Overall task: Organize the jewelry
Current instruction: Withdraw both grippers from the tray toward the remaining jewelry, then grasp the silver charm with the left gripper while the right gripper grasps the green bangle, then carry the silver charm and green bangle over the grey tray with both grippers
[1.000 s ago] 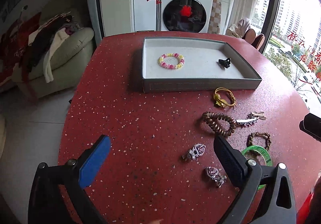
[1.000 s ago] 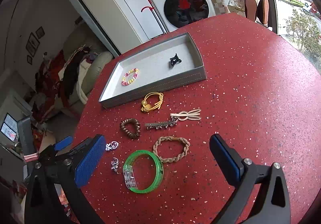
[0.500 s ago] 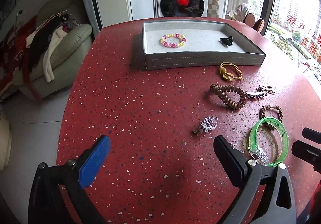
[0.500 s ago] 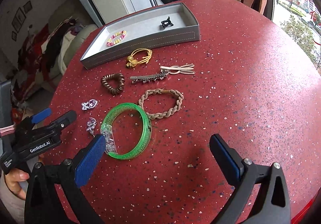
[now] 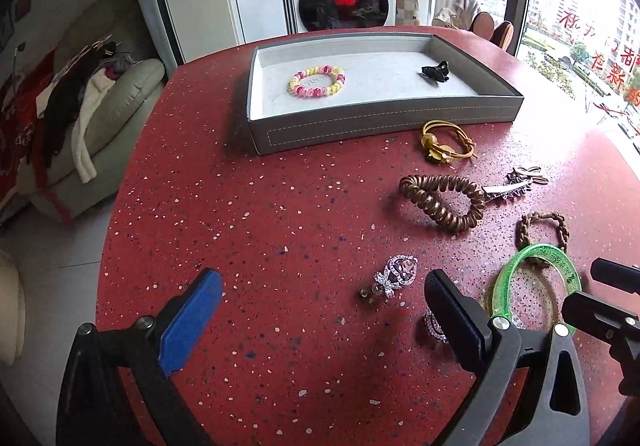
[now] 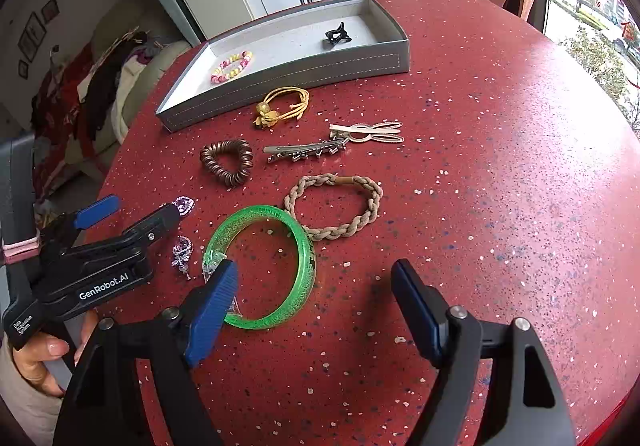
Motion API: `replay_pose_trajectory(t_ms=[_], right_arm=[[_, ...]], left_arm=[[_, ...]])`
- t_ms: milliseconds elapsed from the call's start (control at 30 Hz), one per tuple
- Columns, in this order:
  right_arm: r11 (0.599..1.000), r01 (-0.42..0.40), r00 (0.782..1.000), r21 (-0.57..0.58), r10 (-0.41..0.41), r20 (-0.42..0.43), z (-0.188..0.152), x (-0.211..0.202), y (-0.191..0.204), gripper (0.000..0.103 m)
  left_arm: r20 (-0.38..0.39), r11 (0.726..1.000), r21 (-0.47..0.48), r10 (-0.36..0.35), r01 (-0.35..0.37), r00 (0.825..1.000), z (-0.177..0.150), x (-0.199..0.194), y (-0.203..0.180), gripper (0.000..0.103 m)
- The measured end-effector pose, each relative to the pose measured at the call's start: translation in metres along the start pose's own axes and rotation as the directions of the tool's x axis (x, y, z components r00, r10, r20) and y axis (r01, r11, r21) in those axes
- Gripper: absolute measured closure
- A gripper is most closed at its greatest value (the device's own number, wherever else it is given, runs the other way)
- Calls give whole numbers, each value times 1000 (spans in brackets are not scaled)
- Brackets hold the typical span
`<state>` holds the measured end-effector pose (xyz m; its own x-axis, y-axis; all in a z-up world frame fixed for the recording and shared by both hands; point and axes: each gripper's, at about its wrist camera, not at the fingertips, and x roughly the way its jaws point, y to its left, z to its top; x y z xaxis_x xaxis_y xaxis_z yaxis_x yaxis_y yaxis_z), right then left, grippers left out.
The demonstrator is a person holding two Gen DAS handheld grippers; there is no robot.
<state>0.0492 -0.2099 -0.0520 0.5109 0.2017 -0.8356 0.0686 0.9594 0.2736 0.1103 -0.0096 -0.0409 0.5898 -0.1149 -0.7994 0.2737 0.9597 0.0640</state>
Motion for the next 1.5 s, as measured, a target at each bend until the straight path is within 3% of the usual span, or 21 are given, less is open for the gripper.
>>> replay_pose_trajectory(t_ms=[300, 433, 533, 600, 700, 767, 1067, 1500], right_arm=[[990, 86, 996, -109, -87, -4, -3, 9, 23, 28], [974, 141, 990, -176, -142, 10, -6, 11, 30, 39], [969, 151, 988, -197, -150, 18, -8, 10, 33, 54], [967, 153, 988, -206, -152, 21, -9, 10, 33, 62], [970, 142, 990, -200, -139, 30, -10, 7, 30, 87], [978, 118, 993, -171, -115, 29, -9, 5, 24, 95], [997, 8, 999, -73, -5, 53, -5, -8, 1, 95], [996, -83, 993, -13, 84, 86, 22, -21, -10, 95]], left_arm=[[-24, 999, 37, 0, 1, 1000, 0, 8, -7, 5], [-22, 998, 54, -19, 21, 1000, 0, 6, -11, 15], [-17, 997, 74, -37, 38, 999, 0, 3, -16, 28], [-16, 995, 86, -55, 56, 998, 0, 2, -20, 46], [-17, 992, 99, -79, 81, 997, -1, 0, -22, 69], [-17, 991, 99, -84, 86, 996, -1, 0, -22, 70], [4, 986, -7, -167, 167, 986, -1, -13, 3, 70], [43, 980, -80, -181, 184, 983, 16, -33, 21, 70]])
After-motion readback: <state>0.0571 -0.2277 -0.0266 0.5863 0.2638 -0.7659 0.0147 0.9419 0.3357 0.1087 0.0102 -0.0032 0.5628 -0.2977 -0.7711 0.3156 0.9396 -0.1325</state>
